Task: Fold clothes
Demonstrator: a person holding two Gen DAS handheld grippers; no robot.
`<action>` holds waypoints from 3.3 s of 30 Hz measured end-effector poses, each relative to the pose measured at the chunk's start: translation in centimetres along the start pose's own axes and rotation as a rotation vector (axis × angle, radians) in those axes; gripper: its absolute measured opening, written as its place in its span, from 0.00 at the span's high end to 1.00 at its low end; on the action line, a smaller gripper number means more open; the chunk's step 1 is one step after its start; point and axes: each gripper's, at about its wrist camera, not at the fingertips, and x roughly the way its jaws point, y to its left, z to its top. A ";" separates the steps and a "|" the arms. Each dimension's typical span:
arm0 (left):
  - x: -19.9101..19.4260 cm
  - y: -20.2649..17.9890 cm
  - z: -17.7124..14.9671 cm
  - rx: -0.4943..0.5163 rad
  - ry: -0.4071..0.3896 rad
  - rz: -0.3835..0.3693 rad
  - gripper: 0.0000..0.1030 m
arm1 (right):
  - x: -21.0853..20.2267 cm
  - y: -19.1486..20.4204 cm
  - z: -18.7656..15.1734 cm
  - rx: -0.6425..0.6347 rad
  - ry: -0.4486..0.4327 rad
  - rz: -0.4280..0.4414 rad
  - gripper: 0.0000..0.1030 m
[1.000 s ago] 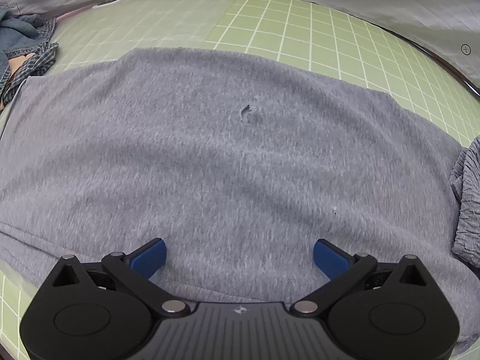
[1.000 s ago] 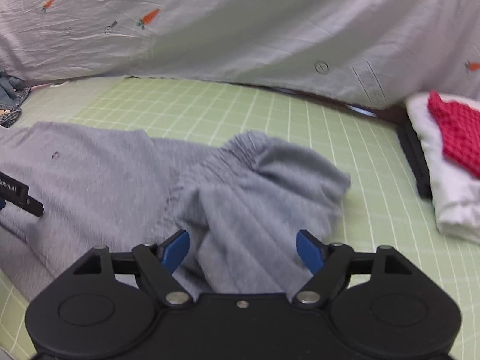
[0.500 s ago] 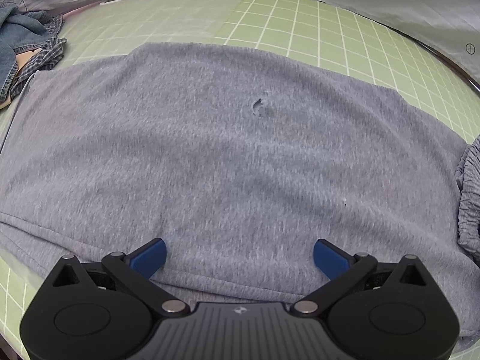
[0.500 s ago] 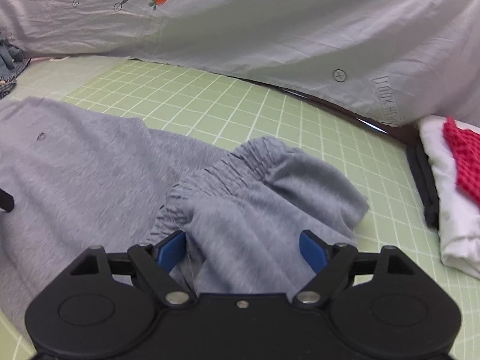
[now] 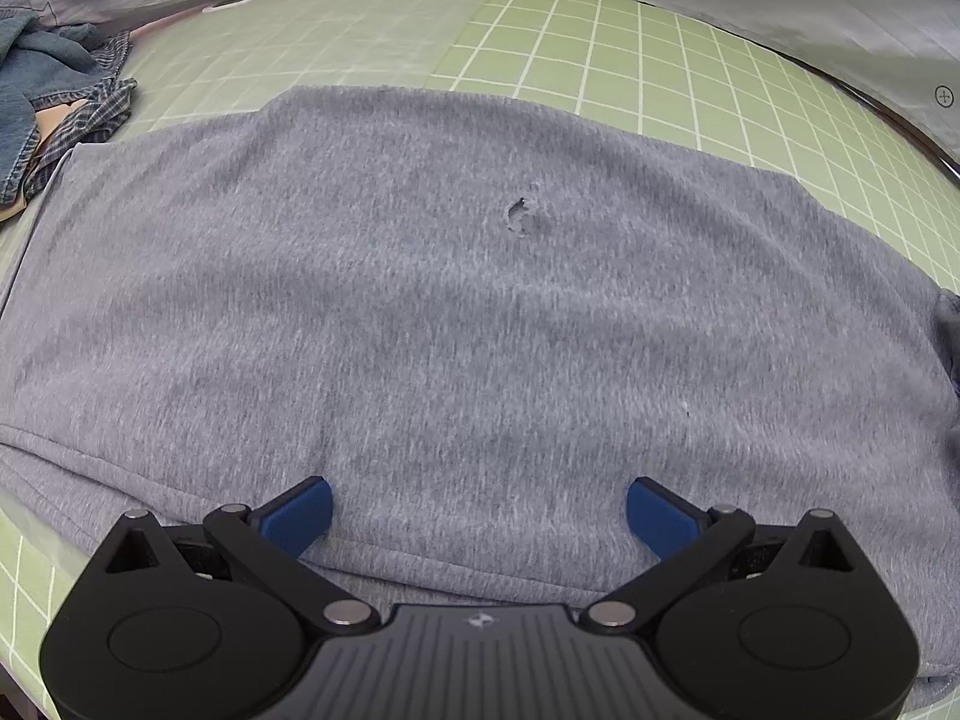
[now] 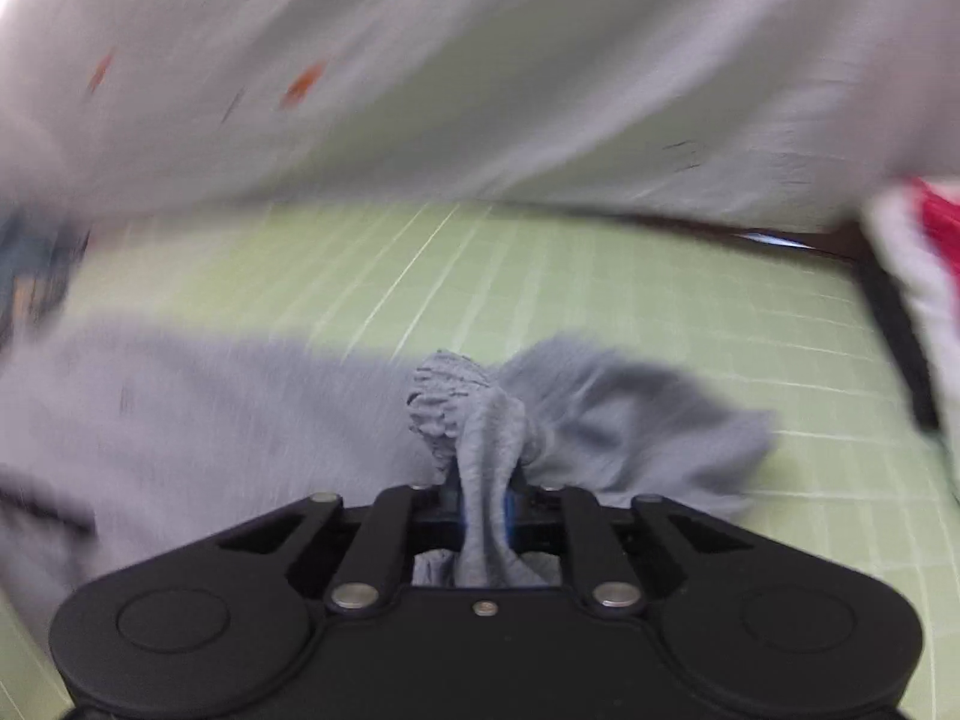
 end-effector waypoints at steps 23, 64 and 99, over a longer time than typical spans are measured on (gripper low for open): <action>0.2 0.5 0.4 -0.060 0.016 0.025 0.00 | -7.3 -17.9 -9.2 0.896 -0.044 -0.442 0.25; -2.0 37.0 -7.0 -0.954 -0.117 -0.502 0.19 | -5.7 7.0 -14.9 1.505 -0.030 0.151 0.00; 2.0 38.3 -8.2 -1.178 -0.112 -0.711 0.44 | -4.7 4.8 -15.7 1.663 -0.120 0.042 0.00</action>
